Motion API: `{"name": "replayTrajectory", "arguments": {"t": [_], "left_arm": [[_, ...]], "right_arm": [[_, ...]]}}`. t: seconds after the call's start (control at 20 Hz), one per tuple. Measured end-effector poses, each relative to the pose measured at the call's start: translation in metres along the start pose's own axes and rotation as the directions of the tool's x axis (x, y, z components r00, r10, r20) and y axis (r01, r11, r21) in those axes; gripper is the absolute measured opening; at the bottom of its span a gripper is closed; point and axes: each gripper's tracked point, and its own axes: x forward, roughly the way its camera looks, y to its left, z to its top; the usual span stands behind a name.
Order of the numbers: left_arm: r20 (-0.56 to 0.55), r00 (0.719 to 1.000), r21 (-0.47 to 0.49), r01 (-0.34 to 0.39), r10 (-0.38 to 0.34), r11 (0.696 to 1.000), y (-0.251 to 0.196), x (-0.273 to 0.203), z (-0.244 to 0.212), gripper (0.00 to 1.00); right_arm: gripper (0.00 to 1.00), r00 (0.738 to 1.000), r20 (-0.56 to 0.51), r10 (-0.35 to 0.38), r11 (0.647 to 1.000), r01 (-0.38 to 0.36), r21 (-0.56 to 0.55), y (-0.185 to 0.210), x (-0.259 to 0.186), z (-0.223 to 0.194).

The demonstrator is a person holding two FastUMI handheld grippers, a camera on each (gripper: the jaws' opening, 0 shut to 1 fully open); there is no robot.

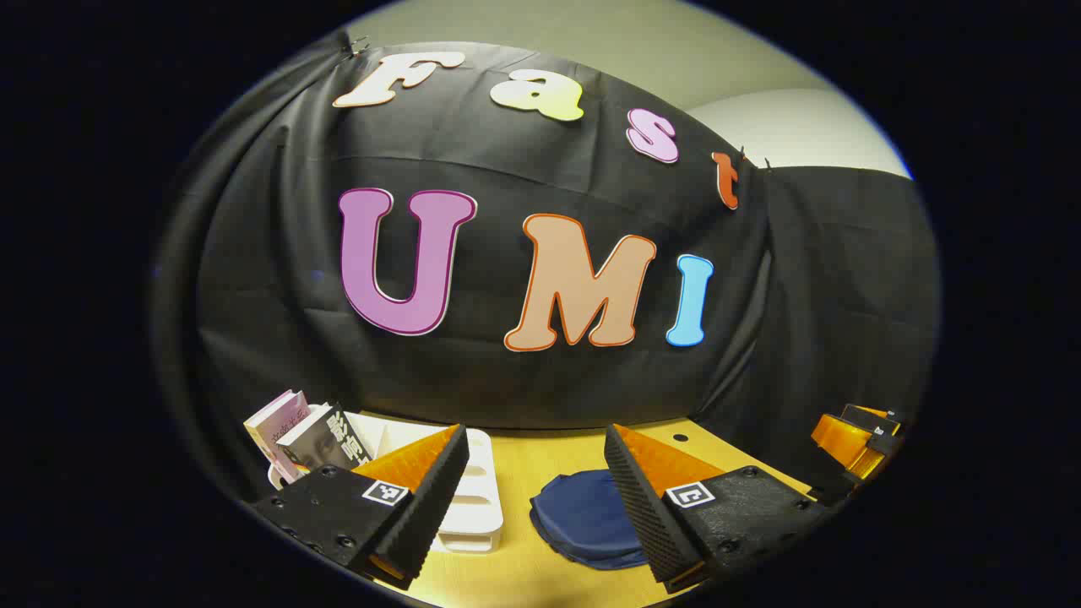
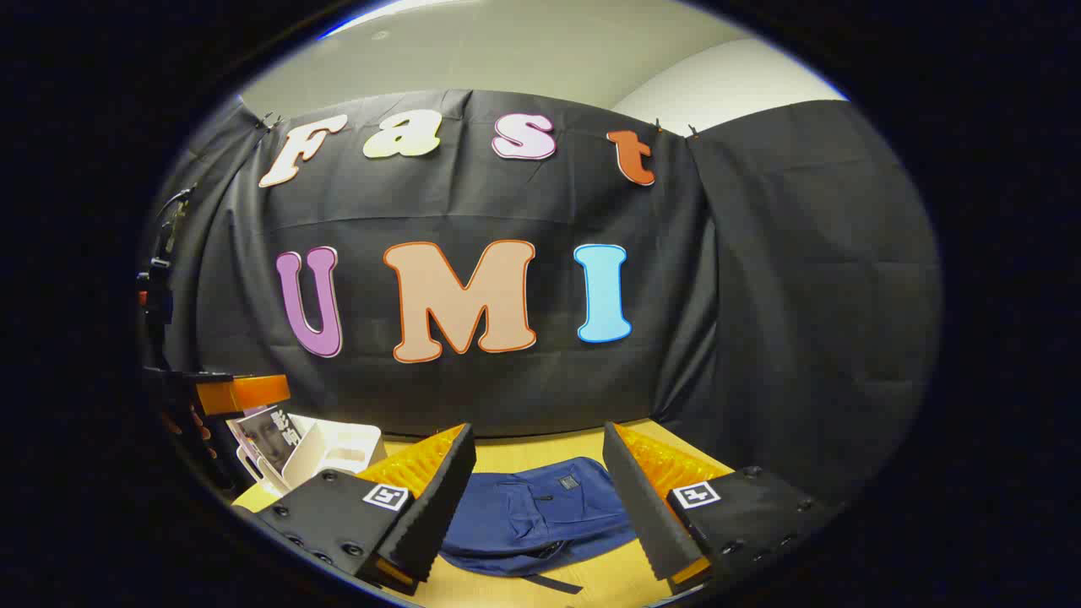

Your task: Open the schoolbag, grab two books from the bookshelf and put them into the schoolbag.

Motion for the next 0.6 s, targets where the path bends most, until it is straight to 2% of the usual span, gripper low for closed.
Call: {"name": "replayTrajectory", "arguments": {"t": [0.05,0.6], "left_arm": [[0.002,1.000,0.003,0.004,-0.004,1.000,-0.003,-0.002,0.001,0.95],[0.000,0.999,0.028,-0.036,0.036,0.999,0.000,-0.021,0.000,0.92]], "right_arm": [[0.97,1.000,0.003,0.006,1.000,-0.006,-0.006,0.001,-0.003,0.001],[0.97,0.998,0.011,0.056,0.998,-0.056,-0.006,0.007,-0.016,0.004]]}}
